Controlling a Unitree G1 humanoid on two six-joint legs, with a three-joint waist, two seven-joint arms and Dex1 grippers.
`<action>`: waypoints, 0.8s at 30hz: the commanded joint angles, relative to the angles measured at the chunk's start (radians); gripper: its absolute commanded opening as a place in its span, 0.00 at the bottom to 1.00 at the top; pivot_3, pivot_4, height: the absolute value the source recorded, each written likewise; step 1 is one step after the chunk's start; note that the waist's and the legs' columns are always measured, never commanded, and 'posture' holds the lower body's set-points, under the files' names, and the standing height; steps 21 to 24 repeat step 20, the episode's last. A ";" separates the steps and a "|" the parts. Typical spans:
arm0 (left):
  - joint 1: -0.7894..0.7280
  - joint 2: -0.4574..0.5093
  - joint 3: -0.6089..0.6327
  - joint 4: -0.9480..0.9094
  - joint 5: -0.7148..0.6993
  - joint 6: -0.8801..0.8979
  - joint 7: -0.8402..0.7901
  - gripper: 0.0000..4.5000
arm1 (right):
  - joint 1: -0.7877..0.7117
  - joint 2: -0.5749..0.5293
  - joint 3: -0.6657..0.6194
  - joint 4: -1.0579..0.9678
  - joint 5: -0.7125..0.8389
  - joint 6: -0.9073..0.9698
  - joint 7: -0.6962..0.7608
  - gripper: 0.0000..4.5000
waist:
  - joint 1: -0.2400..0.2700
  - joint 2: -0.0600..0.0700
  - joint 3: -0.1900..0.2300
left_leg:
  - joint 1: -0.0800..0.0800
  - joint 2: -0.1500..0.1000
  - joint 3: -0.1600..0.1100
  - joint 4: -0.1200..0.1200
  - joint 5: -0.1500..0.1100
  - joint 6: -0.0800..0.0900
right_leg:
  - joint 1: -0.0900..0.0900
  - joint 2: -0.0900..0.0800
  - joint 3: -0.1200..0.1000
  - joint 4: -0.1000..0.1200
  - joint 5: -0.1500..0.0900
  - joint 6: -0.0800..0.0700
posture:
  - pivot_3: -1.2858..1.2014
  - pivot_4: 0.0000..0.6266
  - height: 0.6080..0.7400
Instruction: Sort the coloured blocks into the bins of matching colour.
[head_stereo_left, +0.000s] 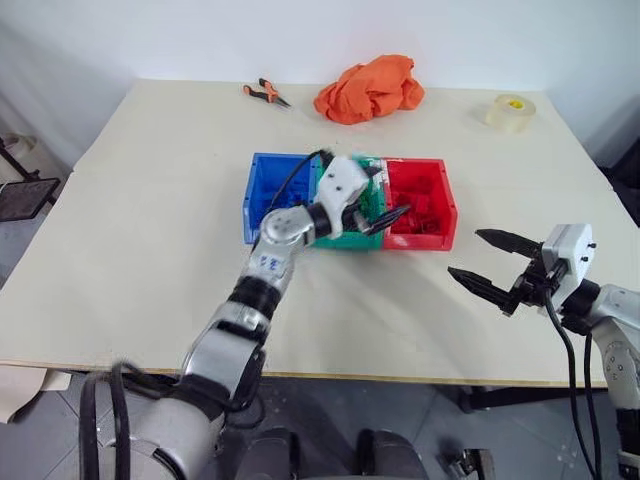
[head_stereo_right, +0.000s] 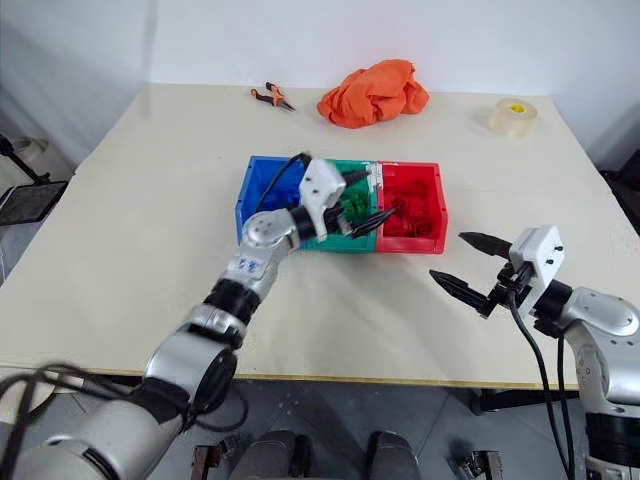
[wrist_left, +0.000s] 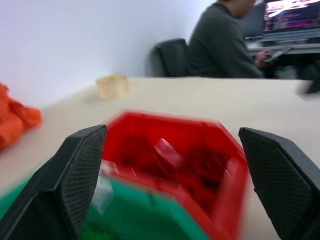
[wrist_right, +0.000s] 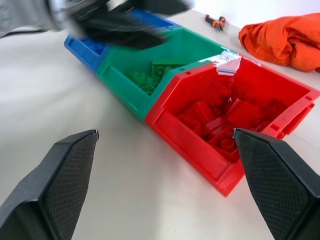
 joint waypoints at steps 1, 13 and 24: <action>0.165 0.119 -0.009 -0.410 -0.151 0.223 -0.137 1.00 | -0.064 -0.023 0.021 0.050 -0.006 -0.018 0.045 1.00 | -0.005 0.000 0.000 | 0.000 0.001 0.000 0.000 0.000 0.000 | 0.000 0.000 0.000 0.000 0.000 0.000 | 0.52 0.24 1.00; 0.742 0.625 0.333 -0.801 -0.355 0.442 -0.300 1.00 | -0.280 -0.086 0.168 0.362 -0.141 -0.149 0.261 1.00 | -0.001 0.002 0.001 | 0.000 0.000 -0.005 0.001 0.000 0.000 | 0.004 -0.002 0.005 -0.002 -0.001 -0.002 | 0.52 0.24 1.00; 0.667 0.647 0.415 -0.678 -0.336 0.351 -0.265 1.00 | -0.325 -0.088 0.179 0.441 -0.171 -0.193 0.302 1.00 | 0.002 0.002 0.001 | 0.000 0.000 -0.005 0.000 -0.001 -0.001 | 0.004 -0.003 0.004 -0.002 -0.001 -0.002 | 0.52 0.24 1.00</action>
